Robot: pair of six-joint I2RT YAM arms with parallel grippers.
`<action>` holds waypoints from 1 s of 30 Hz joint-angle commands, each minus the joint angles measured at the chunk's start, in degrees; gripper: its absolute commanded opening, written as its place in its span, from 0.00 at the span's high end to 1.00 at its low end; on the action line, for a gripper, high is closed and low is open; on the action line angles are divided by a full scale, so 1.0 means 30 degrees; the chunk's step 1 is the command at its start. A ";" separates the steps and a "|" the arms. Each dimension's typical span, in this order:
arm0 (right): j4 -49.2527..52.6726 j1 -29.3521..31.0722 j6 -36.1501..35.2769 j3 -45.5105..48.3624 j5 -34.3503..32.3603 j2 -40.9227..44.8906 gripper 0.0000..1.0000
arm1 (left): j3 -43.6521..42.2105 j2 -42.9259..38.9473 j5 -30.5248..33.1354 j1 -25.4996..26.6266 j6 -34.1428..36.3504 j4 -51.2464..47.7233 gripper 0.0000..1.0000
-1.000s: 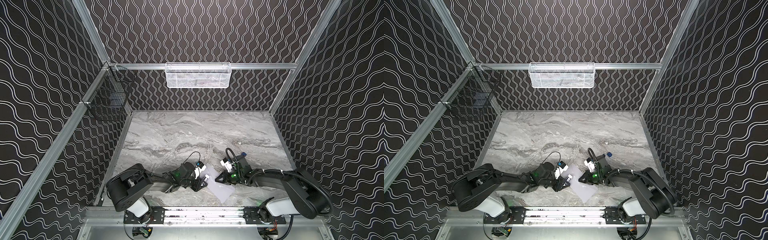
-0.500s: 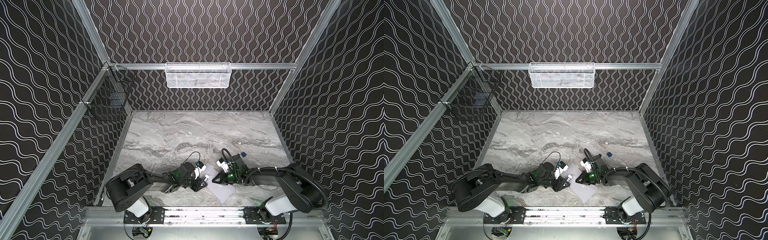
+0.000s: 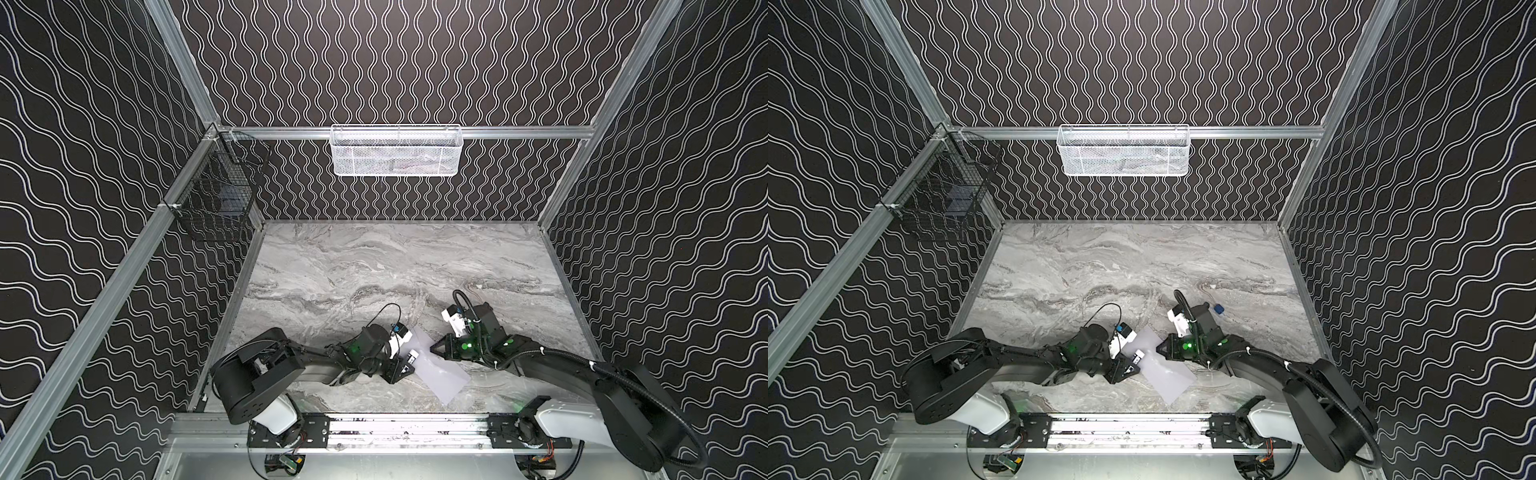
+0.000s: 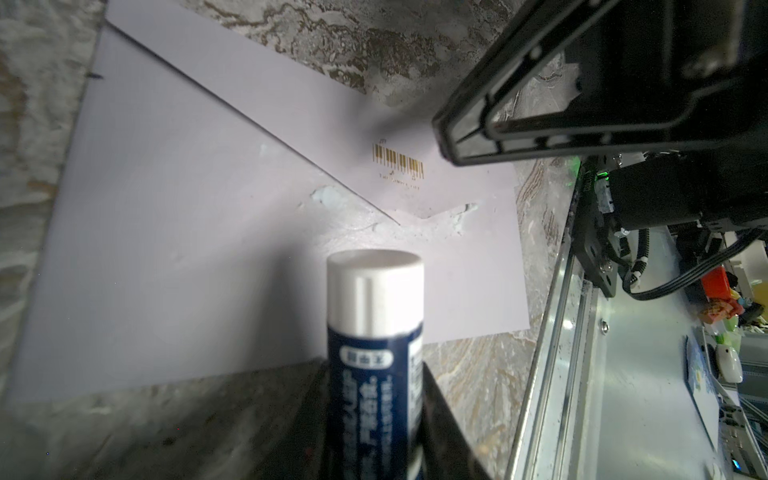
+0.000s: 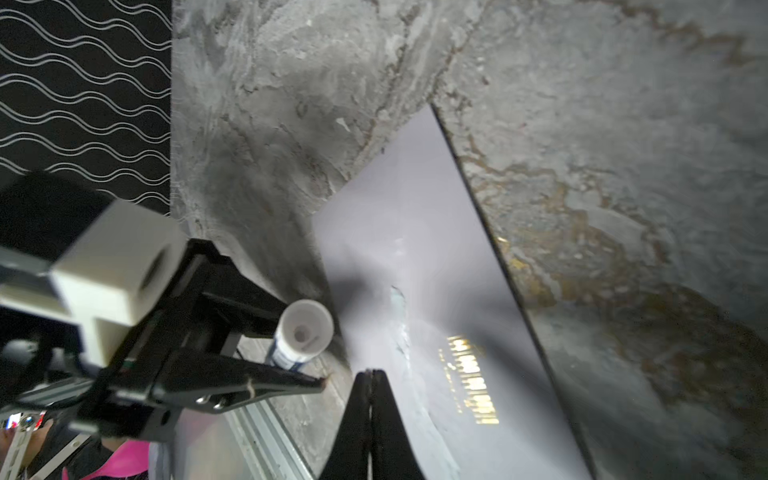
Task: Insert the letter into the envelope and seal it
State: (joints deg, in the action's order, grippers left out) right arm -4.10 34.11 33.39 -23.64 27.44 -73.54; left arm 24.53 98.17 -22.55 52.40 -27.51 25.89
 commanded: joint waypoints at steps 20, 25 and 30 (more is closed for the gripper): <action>-0.2096 0.0322 -0.0136 -0.1769 0.0032 -0.3128 0.97 | -0.0143 0.0067 0.0674 -0.0058 0.0438 -0.2565 1.00; -0.3412 0.0291 -0.0428 -0.1509 0.0079 -0.5643 0.98 | -0.0151 0.0071 0.0620 -0.0065 0.0467 -0.2509 1.00; -0.3031 0.0258 -0.0491 -0.1130 -0.0006 -0.5590 0.99 | -0.0204 0.0029 0.0674 -0.0124 0.0585 -0.2622 1.00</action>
State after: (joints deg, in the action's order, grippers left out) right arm -17.47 34.83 32.42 -27.27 29.87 -90.80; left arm 24.34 97.84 -22.79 52.25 -26.59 25.41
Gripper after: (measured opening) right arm 0.050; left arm 0.264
